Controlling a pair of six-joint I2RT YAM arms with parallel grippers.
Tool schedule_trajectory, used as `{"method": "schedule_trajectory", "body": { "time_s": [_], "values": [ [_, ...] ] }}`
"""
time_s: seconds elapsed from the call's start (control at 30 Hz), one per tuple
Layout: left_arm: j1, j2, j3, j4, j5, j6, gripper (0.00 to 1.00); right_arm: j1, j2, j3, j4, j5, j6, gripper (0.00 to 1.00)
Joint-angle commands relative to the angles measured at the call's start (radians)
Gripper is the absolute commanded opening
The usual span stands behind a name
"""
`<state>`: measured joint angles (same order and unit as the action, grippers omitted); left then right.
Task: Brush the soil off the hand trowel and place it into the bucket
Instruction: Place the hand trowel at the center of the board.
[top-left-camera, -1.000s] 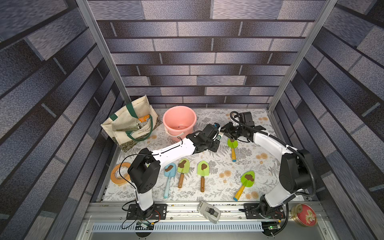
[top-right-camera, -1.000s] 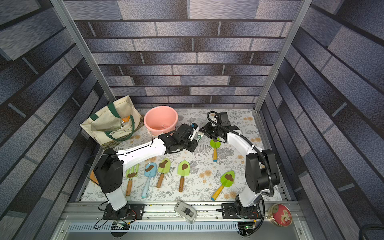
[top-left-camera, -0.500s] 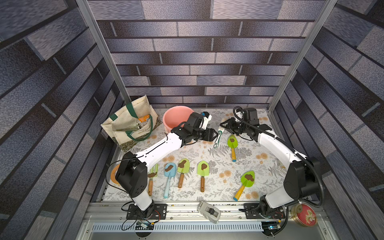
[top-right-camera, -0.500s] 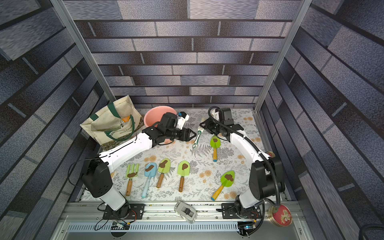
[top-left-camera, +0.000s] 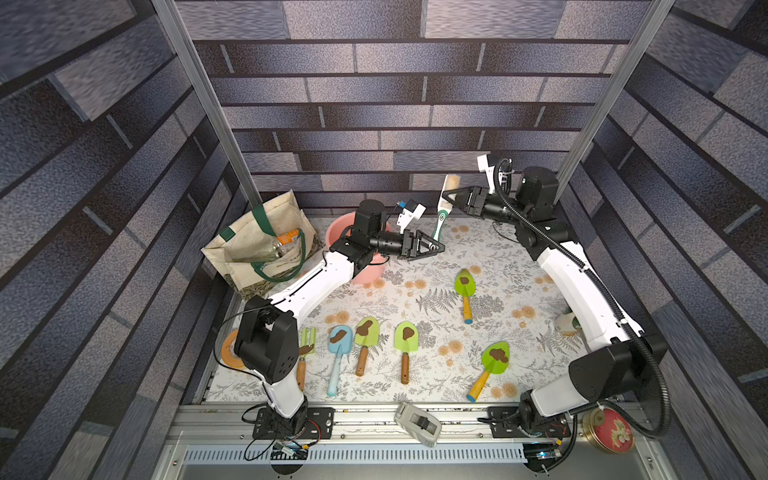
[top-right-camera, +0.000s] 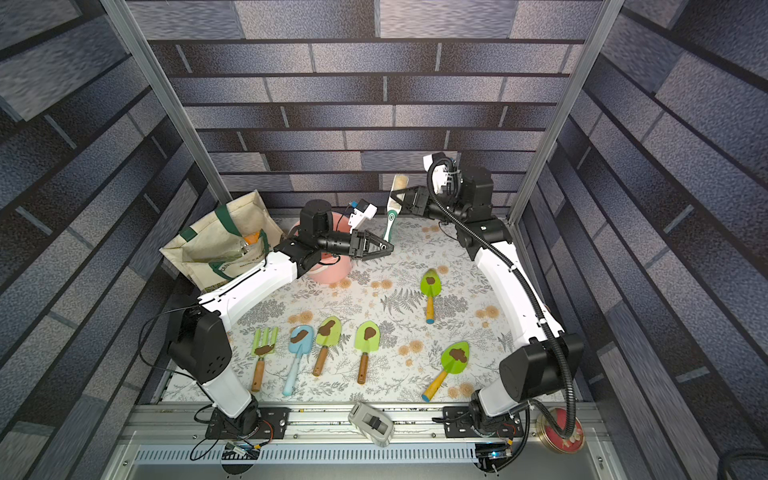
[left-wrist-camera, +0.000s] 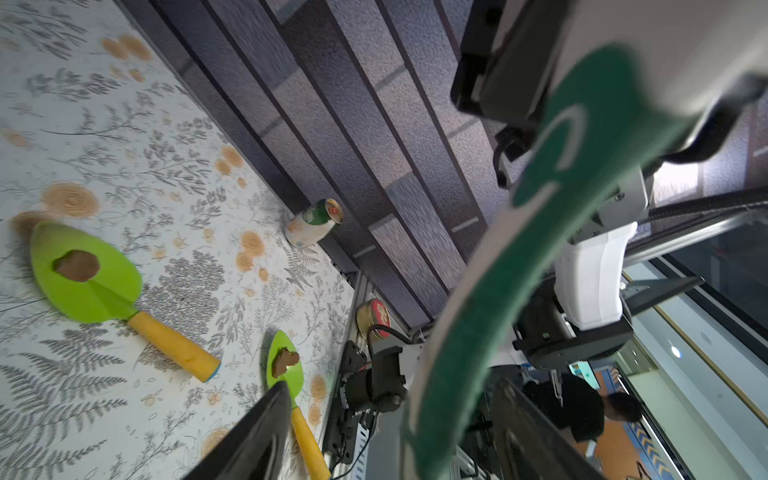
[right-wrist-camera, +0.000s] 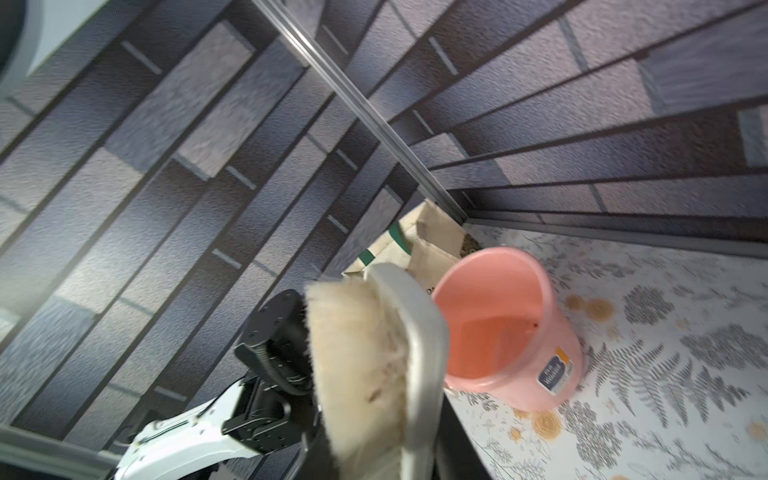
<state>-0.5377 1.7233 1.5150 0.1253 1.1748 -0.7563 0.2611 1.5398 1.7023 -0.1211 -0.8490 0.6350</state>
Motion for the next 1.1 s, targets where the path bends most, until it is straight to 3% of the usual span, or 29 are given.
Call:
{"method": "schedule_trajectory", "body": {
  "time_s": [0.0, 0.2, 0.37, 0.57, 0.63, 0.83, 0.97, 1.07],
  "values": [
    [-0.008, -0.018, 0.109, 0.05, 0.125, 0.027, 0.77, -0.006, 0.016, 0.096, 0.101, -0.152, 0.063, 0.27],
    [-0.022, -0.02, 0.242, 0.064, 0.208, 0.044, 0.76, -0.005, -0.022, 0.142, 0.129, -0.225, 0.089, 0.28],
    [-0.031, -0.026, 0.395, -0.232, 0.262, 0.271, 0.74, -0.005, -0.061, 0.157, 0.139, -0.247, 0.095, 0.28],
    [-0.042, 0.002, 0.539, -0.554, 0.29, 0.488, 0.46, -0.005, -0.092, 0.165, 0.138, -0.23, 0.09, 0.28],
    [-0.041, 0.023, 0.57, -0.598, 0.284, 0.5, 0.33, -0.006, -0.093, 0.165, 0.141, -0.223, 0.094, 0.28],
    [-0.033, 0.058, 0.592, -0.584, 0.238, 0.459, 0.14, -0.005, -0.093, 0.15, 0.136, -0.207, 0.093, 0.3],
    [-0.027, 0.073, 0.614, -0.585, 0.15, 0.425, 0.0, -0.005, -0.095, 0.138, 0.09, -0.165, 0.063, 0.43],
    [-0.019, 0.078, 0.619, -0.628, 0.018, 0.425, 0.0, -0.005, -0.098, 0.141, -0.025, -0.096, -0.008, 0.57]
  ]
}}
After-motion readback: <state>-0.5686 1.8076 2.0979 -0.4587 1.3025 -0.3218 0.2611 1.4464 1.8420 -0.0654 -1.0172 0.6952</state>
